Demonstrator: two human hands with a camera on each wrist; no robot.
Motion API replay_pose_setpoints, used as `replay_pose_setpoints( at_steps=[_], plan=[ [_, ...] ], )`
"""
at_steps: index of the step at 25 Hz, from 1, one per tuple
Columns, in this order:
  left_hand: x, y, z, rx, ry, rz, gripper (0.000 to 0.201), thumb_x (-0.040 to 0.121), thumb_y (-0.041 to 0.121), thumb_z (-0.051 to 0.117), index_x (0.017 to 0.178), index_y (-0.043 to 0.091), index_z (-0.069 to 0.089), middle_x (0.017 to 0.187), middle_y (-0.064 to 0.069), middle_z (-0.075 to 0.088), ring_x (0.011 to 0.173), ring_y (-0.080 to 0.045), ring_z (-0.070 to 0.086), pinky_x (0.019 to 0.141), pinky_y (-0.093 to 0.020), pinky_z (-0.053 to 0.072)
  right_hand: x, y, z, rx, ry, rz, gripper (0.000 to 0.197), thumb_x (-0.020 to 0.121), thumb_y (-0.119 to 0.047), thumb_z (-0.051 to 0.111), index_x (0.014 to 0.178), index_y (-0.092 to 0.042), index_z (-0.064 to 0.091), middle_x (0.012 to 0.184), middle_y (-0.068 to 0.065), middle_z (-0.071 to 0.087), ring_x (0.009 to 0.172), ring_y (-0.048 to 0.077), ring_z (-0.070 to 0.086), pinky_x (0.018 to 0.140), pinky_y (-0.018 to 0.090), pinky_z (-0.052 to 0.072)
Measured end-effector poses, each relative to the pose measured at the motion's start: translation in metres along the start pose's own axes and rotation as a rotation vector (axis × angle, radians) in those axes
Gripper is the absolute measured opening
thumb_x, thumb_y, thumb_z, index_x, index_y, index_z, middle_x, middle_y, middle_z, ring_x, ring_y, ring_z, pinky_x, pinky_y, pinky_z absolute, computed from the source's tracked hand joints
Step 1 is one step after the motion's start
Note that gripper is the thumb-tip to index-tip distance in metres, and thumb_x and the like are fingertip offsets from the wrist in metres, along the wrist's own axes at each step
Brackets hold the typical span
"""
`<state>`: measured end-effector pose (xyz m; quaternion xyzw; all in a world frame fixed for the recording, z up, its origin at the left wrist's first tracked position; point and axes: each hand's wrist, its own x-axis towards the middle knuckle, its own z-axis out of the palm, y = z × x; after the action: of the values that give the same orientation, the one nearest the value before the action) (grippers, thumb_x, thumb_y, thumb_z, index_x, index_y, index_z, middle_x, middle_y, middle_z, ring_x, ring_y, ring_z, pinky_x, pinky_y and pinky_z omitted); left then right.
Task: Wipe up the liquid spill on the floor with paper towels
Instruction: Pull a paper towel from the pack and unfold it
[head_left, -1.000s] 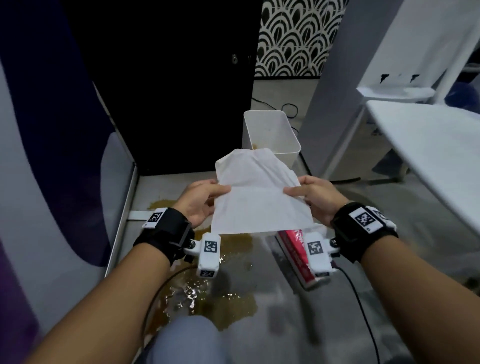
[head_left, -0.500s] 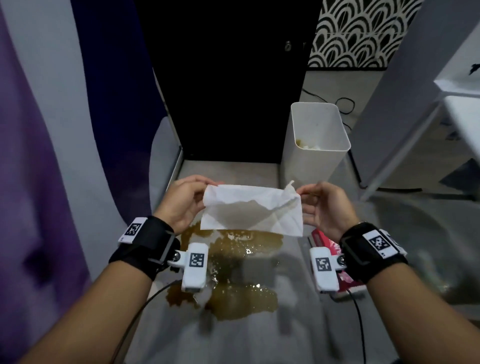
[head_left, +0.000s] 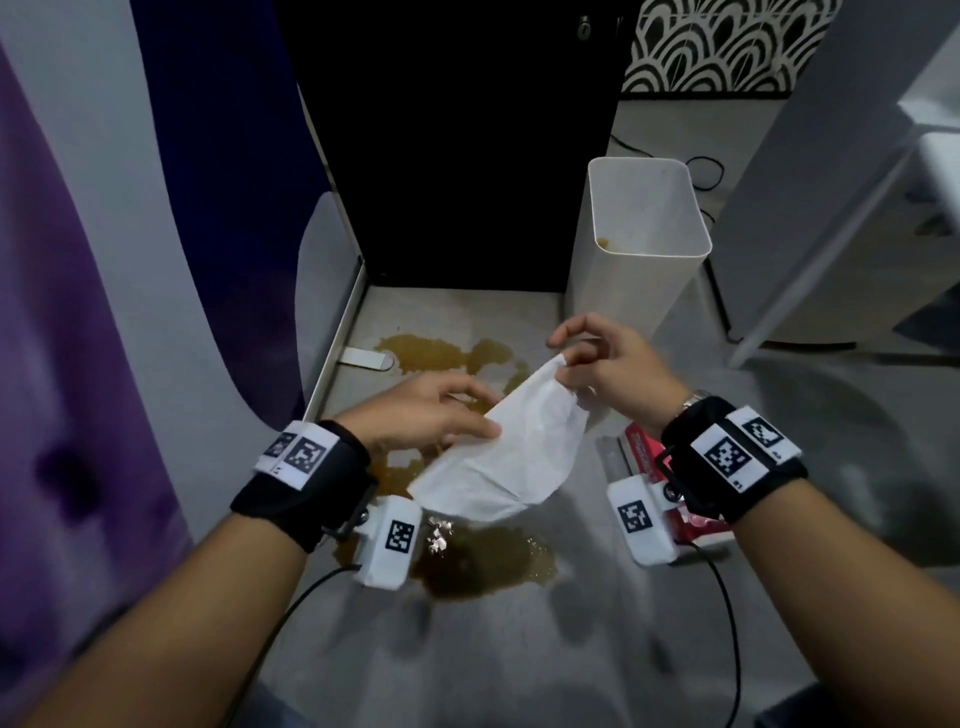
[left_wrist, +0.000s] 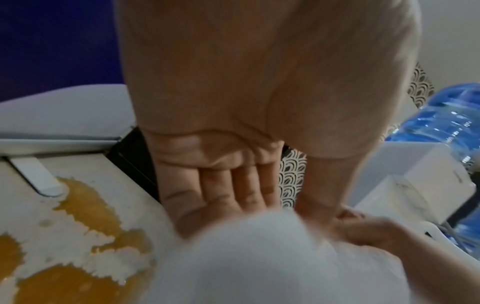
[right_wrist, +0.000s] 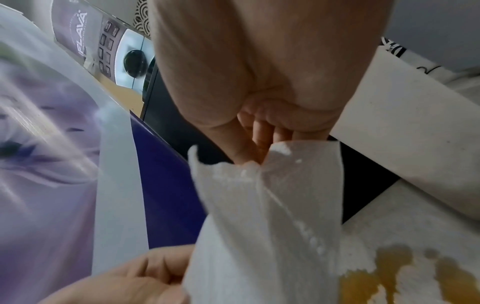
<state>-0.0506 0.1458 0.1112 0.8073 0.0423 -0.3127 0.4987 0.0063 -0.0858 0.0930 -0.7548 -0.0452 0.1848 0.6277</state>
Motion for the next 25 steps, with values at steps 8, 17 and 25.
replay_pose_setpoints(
  at_steps=[8,17,25],
  plan=[
    [0.015,0.002,0.019,-0.477,0.359,0.117,0.011,0.092,0.012,0.062,0.096,0.005,0.070,0.095,-0.008,0.074,0.082,-0.020,0.068,0.068,-0.030,0.054,-0.020,0.014,0.014,0.321,-0.145,0.370,0.069,0.075,-0.037,0.084,0.134,-0.014,0.056,0.108,0.005,0.067,0.093,0.027,0.063,0.085,0.043,0.052],
    [0.015,0.006,0.023,-0.780,0.359,0.160,0.022,0.097,0.006,0.047,0.104,0.002,0.068,0.092,-0.007,0.075,0.081,-0.017,0.071,0.065,-0.027,0.058,-0.015,0.008,0.016,0.529,0.031,0.234,0.023,0.091,-0.006,0.046,0.092,-0.009,0.069,0.067,0.000,0.057,0.052,0.013,0.051,0.056,0.027,0.051],
    [0.017,0.016,0.022,-0.431,0.494,0.342,0.034,0.075,-0.007,0.073,0.101,0.014,0.068,0.100,-0.012,0.069,0.088,-0.017,0.067,0.074,-0.034,0.058,-0.003,-0.010,0.016,0.350,-0.263,0.306,0.046,0.081,0.000,0.066,0.127,0.002,0.060,0.116,0.018,0.069,0.102,0.033,0.068,0.093,0.046,0.055]
  ],
)
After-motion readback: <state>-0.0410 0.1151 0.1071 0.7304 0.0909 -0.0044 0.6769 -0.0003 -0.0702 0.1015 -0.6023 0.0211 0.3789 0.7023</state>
